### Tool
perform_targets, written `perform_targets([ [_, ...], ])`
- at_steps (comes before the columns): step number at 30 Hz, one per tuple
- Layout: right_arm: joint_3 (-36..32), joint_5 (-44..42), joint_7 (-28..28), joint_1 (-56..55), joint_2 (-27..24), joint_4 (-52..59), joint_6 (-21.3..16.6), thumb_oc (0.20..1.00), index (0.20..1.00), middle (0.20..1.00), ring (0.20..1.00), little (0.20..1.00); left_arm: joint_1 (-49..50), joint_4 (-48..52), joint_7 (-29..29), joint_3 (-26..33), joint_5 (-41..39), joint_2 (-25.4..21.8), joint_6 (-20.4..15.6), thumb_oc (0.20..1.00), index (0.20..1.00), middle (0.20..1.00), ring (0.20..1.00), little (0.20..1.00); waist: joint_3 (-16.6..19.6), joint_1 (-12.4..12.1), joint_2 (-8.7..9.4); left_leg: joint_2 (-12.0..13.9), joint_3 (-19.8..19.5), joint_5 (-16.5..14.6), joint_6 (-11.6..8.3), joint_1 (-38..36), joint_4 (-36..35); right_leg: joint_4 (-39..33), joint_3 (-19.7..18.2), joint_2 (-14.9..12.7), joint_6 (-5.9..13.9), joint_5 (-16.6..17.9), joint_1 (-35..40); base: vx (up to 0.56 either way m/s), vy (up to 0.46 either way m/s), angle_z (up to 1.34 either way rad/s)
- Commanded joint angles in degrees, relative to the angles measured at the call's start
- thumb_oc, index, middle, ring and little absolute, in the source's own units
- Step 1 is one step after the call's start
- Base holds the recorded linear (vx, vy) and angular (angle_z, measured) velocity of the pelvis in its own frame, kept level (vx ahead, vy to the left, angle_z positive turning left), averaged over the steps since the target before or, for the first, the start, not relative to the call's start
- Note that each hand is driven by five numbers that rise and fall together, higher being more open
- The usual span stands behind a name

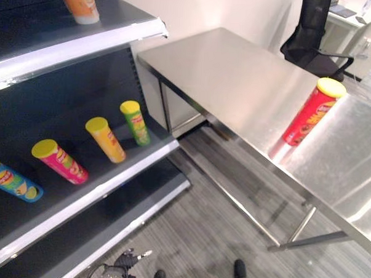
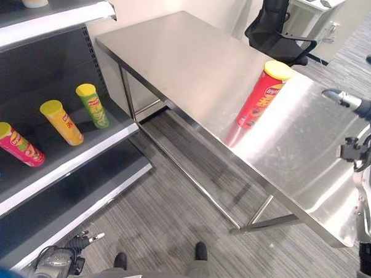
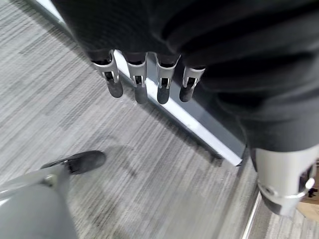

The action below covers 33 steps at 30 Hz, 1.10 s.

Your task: Put the goods on the table back onto the shelves and tidy them up.

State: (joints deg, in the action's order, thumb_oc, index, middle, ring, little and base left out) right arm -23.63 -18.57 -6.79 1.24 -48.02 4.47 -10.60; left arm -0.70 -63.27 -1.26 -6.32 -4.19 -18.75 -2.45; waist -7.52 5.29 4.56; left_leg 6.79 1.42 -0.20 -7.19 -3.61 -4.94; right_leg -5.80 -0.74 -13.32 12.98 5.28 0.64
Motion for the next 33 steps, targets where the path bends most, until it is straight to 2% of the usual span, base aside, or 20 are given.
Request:
perform_targets([
  [1,0.0,3.74,-0.26,2.2,-2.86,-1.48,0.65,1.0,1.0,1.0,1.0,1.0,-3.07,-1.23,-0.47,0.26,0.41,-1.42,-1.03,1.0,1.0,1.0,1.0,1.0,0.99,0.19,-0.58,-3.49,2.12,-1.23,3.41,3.24,0.6,1.5,3.97,8.99,-4.88,-7.39,2.21,0.09,0.123,-0.33],
  [2,-0.5,4.13,-0.48,1.3,-2.02,-2.27,1.21,1.0,1.0,1.0,1.0,1.0,-2.0,-1.94,-0.64,1.96,0.41,-2.25,-0.96,1.0,1.0,1.0,1.0,1.0,0.96,0.12,-0.92,-3.54,2.81,-1.45,3.59,2.34,0.21,1.58,3.53,8.57,-4.69,-7.25,2.4,0.08,0.096,-0.34],
  [6,-2.56,7.3,-1.51,-3.1,1.1,-5.17,2.46,1.0,1.0,1.0,1.0,1.0,0.97,-2.6,-1.95,2.53,2.19,0.1,-0.89,1.0,1.0,1.0,1.0,1.0,0.98,-0.83,-0.91,-3.76,2.52,-1.91,3.86,1.74,-0.06,1.78,4.28,7.84,-4.39,-7.48,2.78,0.05,0.032,-0.13],
  [10,-0.28,7.28,-1.64,-2.12,1.85,-7.02,3.01,1.0,1.0,1.0,1.0,1.0,0.92,-4.16,-2.66,2.83,2.48,0.39,-0.51,1.0,1.0,1.0,1.0,1.0,1.13,-1.46,-0.78,-3.79,2.24,-2.09,3.78,1.44,-0.06,1.77,4.92,7.5,-4.36,-7.73,3.18,0.03,-0.016,0.04],
  [20,6.18,4.91,-2.53,5.52,-1.03,-14.0,3.64,1.0,1.0,1.0,1.0,1.0,3.12,-6.74,-3.36,3.91,1.42,-0.18,0.29,1.0,1.0,1.0,1.0,1.0,1.05,-4.85,-0.31,-3.11,-0.33,-1.42,2.43,0.97,-0.06,1.01,8.04,8.01,-5.17,-8.84,5.32,0.04,-0.069,0.22],
  [33,8.72,5.67,-4.75,9.73,-3.8,-19.45,4.2,1.0,1.0,1.0,1.0,1.0,3.64,-8.17,-4.32,3.48,0.39,-0.16,0.47,1.0,1.0,1.0,1.0,1.0,1.19,-6.38,-0.14,-2.71,-2.72,-0.82,1.46,1.21,-0.06,0.8,11.33,8.49,-5.8,-9.83,6.87,0.02,-0.04,0.15],
])
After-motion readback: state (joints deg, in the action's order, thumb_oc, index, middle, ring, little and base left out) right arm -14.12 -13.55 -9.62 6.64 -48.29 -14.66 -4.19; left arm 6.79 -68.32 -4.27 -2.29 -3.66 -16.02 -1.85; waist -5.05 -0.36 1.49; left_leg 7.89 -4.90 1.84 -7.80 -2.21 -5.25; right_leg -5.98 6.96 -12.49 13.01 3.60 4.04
